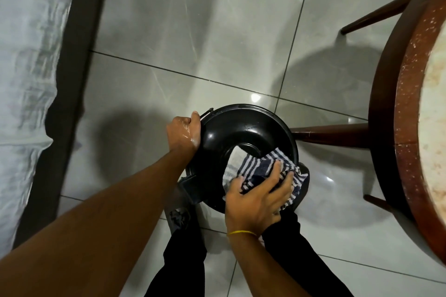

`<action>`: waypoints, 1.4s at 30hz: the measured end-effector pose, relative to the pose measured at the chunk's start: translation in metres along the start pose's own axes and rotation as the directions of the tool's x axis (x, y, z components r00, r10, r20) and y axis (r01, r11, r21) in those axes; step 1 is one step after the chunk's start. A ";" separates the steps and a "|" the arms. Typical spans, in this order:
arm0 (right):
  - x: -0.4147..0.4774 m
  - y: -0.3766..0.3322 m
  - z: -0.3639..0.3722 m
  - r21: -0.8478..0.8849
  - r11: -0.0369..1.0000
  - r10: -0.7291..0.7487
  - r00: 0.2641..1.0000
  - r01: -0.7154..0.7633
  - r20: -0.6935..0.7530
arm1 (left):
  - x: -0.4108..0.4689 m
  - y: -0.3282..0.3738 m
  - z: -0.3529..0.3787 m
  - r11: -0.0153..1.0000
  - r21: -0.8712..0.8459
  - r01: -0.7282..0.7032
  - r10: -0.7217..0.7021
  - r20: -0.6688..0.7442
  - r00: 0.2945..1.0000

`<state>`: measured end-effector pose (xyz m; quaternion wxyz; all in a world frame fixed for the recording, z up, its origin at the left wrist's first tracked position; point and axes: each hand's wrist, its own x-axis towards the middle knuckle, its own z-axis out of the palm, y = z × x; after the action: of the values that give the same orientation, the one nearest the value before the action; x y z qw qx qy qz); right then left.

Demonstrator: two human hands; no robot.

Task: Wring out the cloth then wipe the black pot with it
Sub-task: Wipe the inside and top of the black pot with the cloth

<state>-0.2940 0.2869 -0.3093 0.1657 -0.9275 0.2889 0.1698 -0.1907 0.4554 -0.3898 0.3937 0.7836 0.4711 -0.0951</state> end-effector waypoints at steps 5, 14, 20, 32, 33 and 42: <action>-0.006 -0.005 0.004 -0.118 0.989 -0.086 0.996 0.087 0.018 | 0.001 -0.001 0.000 1.000 0.031 0.000 -0.001 0.007 1.000; 0.024 -0.001 0.010 -0.143 0.975 -0.175 0.984 0.168 -0.035 | -0.005 -0.005 -0.001 0.998 -0.052 -0.027 0.028 0.016 0.999; 0.003 -0.022 0.015 0.076 0.994 0.076 0.996 -0.073 -0.039 | -0.009 0.001 0.004 0.996 -0.080 0.027 -0.029 -0.024 0.999; -0.025 -0.037 -0.027 0.354 0.879 0.198 0.920 -0.320 0.339 | -0.011 -0.022 -0.003 0.982 -0.173 0.078 -0.089 -0.056 0.995; -0.029 -0.025 -0.032 0.283 0.923 0.161 0.930 -0.260 0.329 | -0.013 -0.023 -0.002 0.979 -0.191 0.069 -0.080 -0.050 0.996; 0.027 -0.047 -0.011 0.238 0.896 0.363 0.927 -0.374 0.090 | -0.037 -0.006 0.003 0.964 -0.134 -0.231 0.237 0.030 0.971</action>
<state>-0.2430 0.3064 -0.3009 0.2526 -0.8236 0.4746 0.1803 -0.2152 0.4300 -0.3754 0.4631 0.8040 0.3713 -0.0352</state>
